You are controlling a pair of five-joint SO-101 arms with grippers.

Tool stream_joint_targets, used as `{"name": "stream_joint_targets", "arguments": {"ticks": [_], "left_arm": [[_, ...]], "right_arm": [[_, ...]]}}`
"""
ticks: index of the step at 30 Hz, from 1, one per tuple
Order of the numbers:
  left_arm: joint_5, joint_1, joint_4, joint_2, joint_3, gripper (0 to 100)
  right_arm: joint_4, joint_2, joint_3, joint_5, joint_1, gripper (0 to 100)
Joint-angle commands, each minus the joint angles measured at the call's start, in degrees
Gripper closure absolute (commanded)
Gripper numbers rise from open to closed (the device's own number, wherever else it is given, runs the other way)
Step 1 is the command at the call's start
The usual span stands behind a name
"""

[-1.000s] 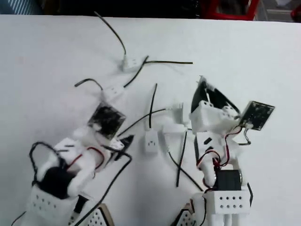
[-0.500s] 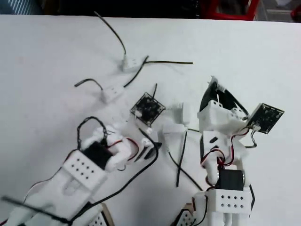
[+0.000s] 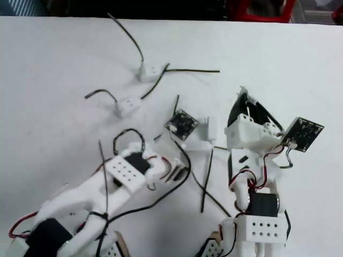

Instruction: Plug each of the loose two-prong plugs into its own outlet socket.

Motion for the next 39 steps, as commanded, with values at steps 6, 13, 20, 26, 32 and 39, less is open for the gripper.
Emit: {"name": "stream_joint_targets", "arguments": {"ticks": [6, 13, 20, 26, 32, 39], "left_arm": [[0.09, -6.29, 3.25, 5.76, -7.56, 86], [-5.27, -22.46, 22.42, 5.93, -18.73, 80], [-11.96, -37.49, 27.69, 6.20, -26.99, 80], [-17.76, -42.42, 29.01, 5.85, -28.66, 80], [-17.76, -33.80, 37.19, 5.76, -30.77, 80], [-10.29, -15.96, 41.14, 5.85, -32.53, 80]], "right_arm": [[-1.10, 0.22, -0.53, 0.18, 0.31, 98.2], [-0.92, 0.22, -0.44, 0.18, 0.22, 98.2], [-0.92, 0.22, -0.44, 0.18, 0.22, 98.2], [-0.92, 0.22, -0.44, 0.18, 0.22, 98.2], [-0.92, 0.22, -0.44, 0.18, 0.22, 98.2], [-0.92, 0.22, -0.44, 0.18, 0.22, 98.2]]}}
